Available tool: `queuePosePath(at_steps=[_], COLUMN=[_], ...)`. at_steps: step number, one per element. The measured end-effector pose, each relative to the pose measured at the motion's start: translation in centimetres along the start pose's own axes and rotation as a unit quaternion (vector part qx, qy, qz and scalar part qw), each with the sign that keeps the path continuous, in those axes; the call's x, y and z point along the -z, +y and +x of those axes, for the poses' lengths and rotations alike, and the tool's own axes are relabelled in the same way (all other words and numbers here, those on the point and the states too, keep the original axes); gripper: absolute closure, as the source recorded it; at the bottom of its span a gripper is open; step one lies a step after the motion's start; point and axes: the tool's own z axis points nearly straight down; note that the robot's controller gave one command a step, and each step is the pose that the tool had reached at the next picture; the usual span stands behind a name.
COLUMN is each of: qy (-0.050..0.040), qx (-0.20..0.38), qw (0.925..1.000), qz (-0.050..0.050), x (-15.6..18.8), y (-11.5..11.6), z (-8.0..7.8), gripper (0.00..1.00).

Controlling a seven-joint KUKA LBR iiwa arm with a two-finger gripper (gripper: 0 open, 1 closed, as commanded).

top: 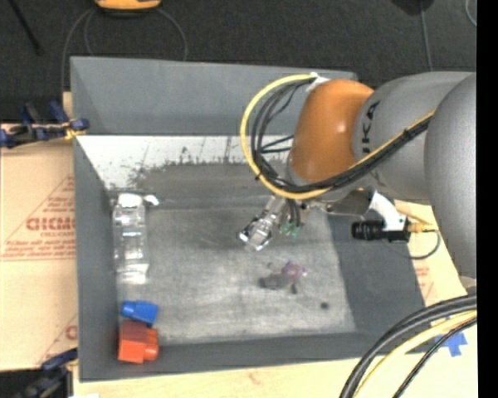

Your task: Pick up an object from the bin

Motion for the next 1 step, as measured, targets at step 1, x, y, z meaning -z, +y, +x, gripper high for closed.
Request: queuePosePath(at_steps=[1], qy=[0.0012], qx=[0.004], qw=[1.0000], qz=[0.001], x=[3.75], y=[0.07], z=[-0.19], gripper=[1.00])
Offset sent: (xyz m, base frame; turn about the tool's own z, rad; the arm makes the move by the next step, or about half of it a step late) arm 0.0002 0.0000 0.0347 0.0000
